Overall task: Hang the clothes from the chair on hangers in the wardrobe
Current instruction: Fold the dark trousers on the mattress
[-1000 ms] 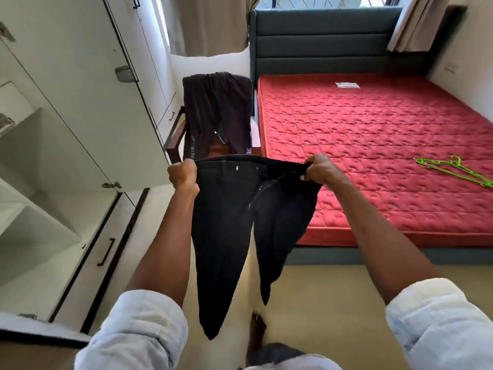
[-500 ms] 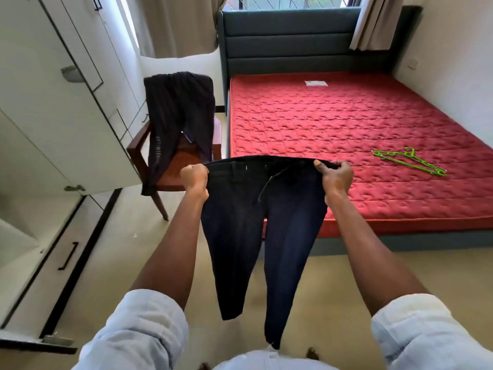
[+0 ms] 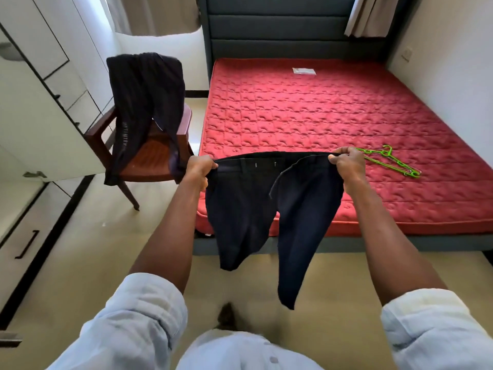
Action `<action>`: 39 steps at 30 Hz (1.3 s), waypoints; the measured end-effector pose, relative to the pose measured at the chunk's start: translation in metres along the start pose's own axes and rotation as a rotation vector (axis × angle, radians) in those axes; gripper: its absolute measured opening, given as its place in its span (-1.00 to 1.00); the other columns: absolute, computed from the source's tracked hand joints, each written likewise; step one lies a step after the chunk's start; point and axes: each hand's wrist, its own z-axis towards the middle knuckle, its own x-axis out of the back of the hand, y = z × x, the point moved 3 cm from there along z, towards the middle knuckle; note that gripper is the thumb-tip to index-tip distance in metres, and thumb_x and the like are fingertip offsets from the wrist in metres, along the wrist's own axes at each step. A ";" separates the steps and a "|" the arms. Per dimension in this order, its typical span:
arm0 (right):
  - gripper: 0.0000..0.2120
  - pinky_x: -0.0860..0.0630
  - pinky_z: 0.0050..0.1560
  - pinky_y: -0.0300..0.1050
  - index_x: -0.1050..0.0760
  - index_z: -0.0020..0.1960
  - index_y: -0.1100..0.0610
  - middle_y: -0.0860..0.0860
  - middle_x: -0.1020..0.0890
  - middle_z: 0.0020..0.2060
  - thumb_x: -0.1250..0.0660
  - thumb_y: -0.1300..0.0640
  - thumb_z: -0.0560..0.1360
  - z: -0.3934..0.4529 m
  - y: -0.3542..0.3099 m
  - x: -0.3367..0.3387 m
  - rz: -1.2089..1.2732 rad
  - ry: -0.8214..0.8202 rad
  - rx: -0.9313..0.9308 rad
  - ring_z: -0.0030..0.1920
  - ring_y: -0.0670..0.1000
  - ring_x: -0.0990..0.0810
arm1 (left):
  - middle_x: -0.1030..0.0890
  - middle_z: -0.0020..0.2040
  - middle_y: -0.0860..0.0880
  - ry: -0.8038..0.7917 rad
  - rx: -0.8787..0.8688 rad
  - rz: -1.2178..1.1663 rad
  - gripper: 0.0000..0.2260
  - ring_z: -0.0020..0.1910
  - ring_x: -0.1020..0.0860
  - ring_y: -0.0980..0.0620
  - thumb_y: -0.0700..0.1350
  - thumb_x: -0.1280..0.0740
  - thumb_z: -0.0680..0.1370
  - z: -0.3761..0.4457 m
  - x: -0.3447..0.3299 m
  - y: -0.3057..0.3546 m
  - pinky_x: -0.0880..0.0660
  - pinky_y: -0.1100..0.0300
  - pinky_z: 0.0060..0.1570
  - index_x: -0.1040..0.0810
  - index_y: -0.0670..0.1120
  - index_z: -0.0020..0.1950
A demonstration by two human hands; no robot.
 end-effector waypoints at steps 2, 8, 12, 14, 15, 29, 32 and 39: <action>-0.78 -0.39 -0.28 -0.20 -0.46 -0.22 0.03 -0.01 -0.53 -0.28 -0.35 0.33 0.43 0.023 -0.004 0.007 -0.023 -0.044 -0.019 -0.29 -0.06 -0.46 | -0.60 -0.11 -0.15 -0.061 0.018 0.065 -0.91 -0.17 -0.59 -0.11 -0.40 -0.34 0.44 0.015 -0.014 0.008 -0.51 0.10 -0.12 -0.56 -0.25 -0.13; -0.77 -0.41 -0.21 -0.15 -0.48 -0.23 0.06 0.01 -0.53 -0.31 -0.35 0.37 0.43 0.116 -0.021 0.006 -0.160 -0.199 -0.022 -0.29 -0.03 -0.48 | -0.61 -0.07 -0.13 -0.153 0.036 0.134 -0.78 -0.18 -0.58 -0.08 -0.36 -0.35 0.44 0.071 -0.067 0.037 -0.49 0.18 -0.22 -0.61 -0.23 0.07; -0.77 -0.39 -0.27 -0.19 -0.49 -0.25 0.09 0.03 -0.53 -0.33 -0.36 0.39 0.43 0.218 -0.040 -0.017 -0.240 -0.249 -0.005 -0.29 -0.01 -0.48 | -0.53 -0.15 -0.14 -0.185 0.010 0.175 -0.92 -0.21 -0.52 -0.08 -0.33 -0.37 0.44 0.146 -0.124 0.073 -0.43 0.14 -0.23 -0.55 -0.18 -0.12; -0.88 -0.40 -0.27 -0.18 -0.51 -0.16 0.14 0.07 -0.56 -0.25 -0.39 0.32 0.46 0.276 -0.041 -0.039 -0.303 -0.172 0.029 -0.25 0.02 -0.51 | -0.54 -0.15 -0.14 -0.099 -0.066 0.179 -0.90 -0.18 -0.54 -0.09 -0.30 -0.37 0.45 0.196 -0.164 0.089 -0.44 0.13 -0.24 -0.57 -0.24 -0.05; -0.91 -0.44 -0.20 -0.14 -0.52 -0.04 0.17 0.11 -0.59 -0.15 -0.40 0.26 0.47 0.304 -0.036 -0.051 -0.374 -0.070 0.049 -0.14 0.07 -0.55 | -0.58 -0.09 -0.15 -0.001 -0.138 0.211 -0.82 -0.10 -0.57 -0.11 -0.27 -0.36 0.46 0.222 -0.183 0.092 -0.48 0.10 -0.17 -0.56 -0.25 0.05; -0.64 -0.45 0.21 0.12 -0.47 0.24 0.26 0.20 -0.50 0.23 -0.17 0.37 0.45 0.381 0.290 -0.234 -0.939 -0.545 -0.066 0.23 0.25 -0.50 | -0.51 0.32 -0.27 -0.460 -0.196 0.981 -0.70 0.35 -0.44 -0.20 -0.25 -0.24 0.59 0.365 -0.344 -0.185 -0.29 0.02 0.38 -0.49 -0.26 0.31; -0.55 -0.46 0.19 0.12 -0.43 0.31 0.25 0.15 -0.47 0.30 -0.14 0.41 0.43 0.405 0.316 -0.251 -0.931 -0.549 -0.002 0.22 0.24 -0.48 | -0.50 0.33 -0.25 -0.441 -0.226 0.983 -0.68 0.36 -0.43 -0.19 -0.25 -0.23 0.60 0.391 -0.363 -0.202 -0.30 0.00 0.39 -0.46 -0.26 0.35; -0.83 -0.50 -0.01 0.11 -0.55 0.07 0.21 0.14 -0.54 0.05 -0.24 0.25 0.52 0.470 0.361 -0.285 -0.937 -0.536 0.251 0.01 0.23 -0.50 | -0.65 0.06 -0.19 -0.253 -0.476 0.886 -0.68 0.07 -0.57 -0.19 -0.19 -0.16 0.51 0.479 -0.415 -0.195 -0.44 0.02 0.18 -0.62 -0.21 0.14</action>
